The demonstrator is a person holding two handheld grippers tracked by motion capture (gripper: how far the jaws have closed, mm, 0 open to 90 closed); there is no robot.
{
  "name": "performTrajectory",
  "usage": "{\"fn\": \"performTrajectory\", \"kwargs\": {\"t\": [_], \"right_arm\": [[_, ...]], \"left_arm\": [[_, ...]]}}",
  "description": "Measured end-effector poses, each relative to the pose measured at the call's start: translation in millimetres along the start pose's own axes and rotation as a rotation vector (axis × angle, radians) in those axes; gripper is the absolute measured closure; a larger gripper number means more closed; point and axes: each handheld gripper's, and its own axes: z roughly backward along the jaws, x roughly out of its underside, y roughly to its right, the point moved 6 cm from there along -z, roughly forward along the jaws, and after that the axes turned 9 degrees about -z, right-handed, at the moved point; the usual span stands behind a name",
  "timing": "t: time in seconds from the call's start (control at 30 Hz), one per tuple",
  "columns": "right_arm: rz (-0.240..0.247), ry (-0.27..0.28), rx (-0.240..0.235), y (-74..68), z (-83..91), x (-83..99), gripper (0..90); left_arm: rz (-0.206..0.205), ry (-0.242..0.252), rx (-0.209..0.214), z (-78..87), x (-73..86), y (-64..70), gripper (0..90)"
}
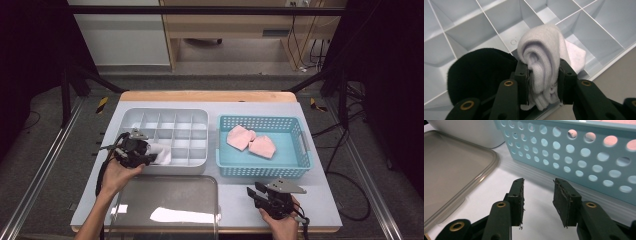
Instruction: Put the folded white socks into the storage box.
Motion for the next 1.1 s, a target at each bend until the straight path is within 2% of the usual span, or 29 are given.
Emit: {"fn": "performTrajectory", "kwargs": {"t": [0.07,0.13,0.43,0.6,0.77,0.83,0.9,1.03,1.1], "right_arm": [[-0.001,-0.001,-0.003,-0.4,-1.0,0.1,60.5],[0.0,-0.006,-0.004,-0.7,-1.7,0.4,60.5],[-0.002,-0.005,-0.005,-0.5,-1.5,0.5,60.9],[-0.003,-0.003,-0.012,-0.3,-1.1,0.0,61.0],[-0.001,-0.009,-0.016,-1.7,-3.0,0.4,61.3],[0.002,-0.011,-0.017,-2.4,-3.4,0.8,61.3],[0.002,-0.01,-0.017,-2.4,-2.8,0.9,61.4],[-0.004,-0.014,-0.016,-0.7,-3.6,1.3,61.3],[0.001,-0.017,-0.019,-1.5,-4.2,1.8,60.9]], "left_arm": [[0.007,-0.014,0.009,-1.2,-0.1,1.0,66.0],[0.002,-0.028,-0.004,-2.3,-0.1,2.5,66.3],[-0.009,-0.137,-0.09,-7.3,-5.2,8.7,68.5],[0.031,-0.115,-0.029,-14.5,-4.7,5.1,69.1],[-0.006,-0.168,-0.056,-23.3,-5.2,11.3,69.6],[0.017,-0.175,-0.032,-28.5,-3.3,9.2,69.6],[0.043,-0.16,-0.002,-30.0,-1.7,6.6,69.6],[0.047,-0.156,-0.003,-30.1,-1.8,6.8,69.2],[0.06,-0.134,0.008,-28.3,-1.5,6.1,67.8]]}}
